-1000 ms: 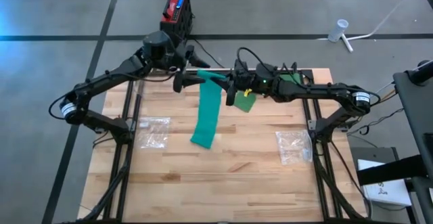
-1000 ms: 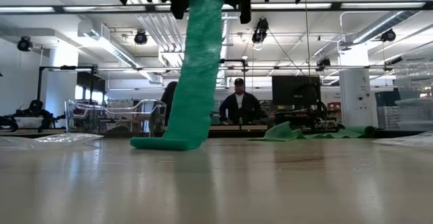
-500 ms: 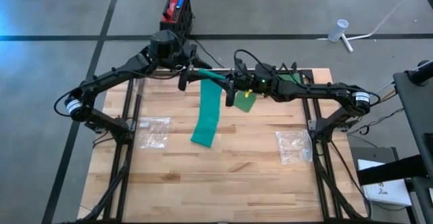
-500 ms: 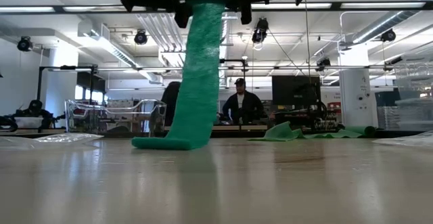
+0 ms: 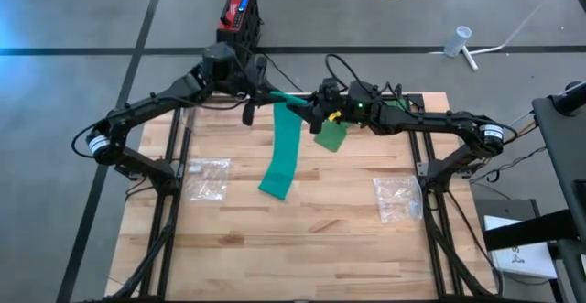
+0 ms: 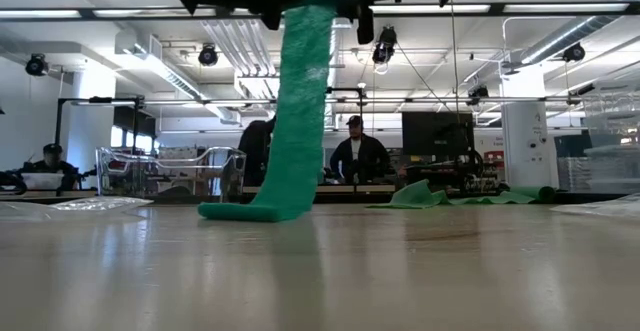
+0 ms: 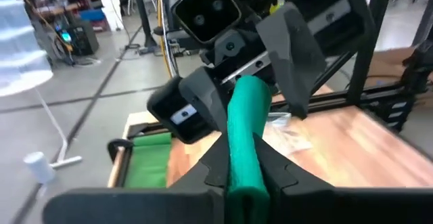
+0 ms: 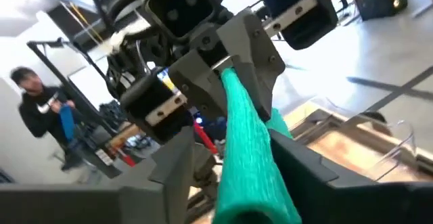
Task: Roll bandage
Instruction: Roll the blue bandage
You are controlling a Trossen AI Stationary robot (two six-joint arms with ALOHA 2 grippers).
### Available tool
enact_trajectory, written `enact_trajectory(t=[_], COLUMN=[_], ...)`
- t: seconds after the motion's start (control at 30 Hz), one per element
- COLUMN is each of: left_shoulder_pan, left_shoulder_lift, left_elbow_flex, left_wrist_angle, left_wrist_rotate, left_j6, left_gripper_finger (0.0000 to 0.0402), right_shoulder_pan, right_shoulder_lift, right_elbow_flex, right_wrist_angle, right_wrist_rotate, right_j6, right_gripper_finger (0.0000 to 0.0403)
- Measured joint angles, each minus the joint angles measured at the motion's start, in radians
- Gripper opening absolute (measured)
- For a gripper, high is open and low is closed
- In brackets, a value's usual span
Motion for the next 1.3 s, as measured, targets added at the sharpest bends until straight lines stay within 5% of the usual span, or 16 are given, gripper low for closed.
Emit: enact_trajectory(t=[0.27,0.43,0.73,1.3], left_shoulder_pan=[-0.052,-0.091,-0.094,-0.095], left_shoulder_lift=[-0.035,-0.087,-0.119,-0.087], left_elbow_flex=[-0.012,-0.115,-0.288,-0.293], left_wrist_angle=[0.018,0.186,0.445,0.469], left_wrist_rotate=[-0.108,-0.167,-0.186,-0.265], left_j6=[0.096,0.184,0.368,0.654], left_gripper_finger=[0.0006,0.0003,0.0001,0.0005], right_shoulder_pan=[0.000,0.000,0.000,0.000], right_shoulder_lift=[-0.002,-0.004,-0.005,-0.006], right_elbow_flex=[0.000,0.000,0.000,0.000], right_wrist_angle=[0.043,0.038,0.035,0.007], right_wrist_rotate=[0.011,0.012,0.023,0.059], right_j6=[0.122,0.159,0.220,0.248], right_gripper_finger=[0.0235,0.0249,0.0232,0.0215])
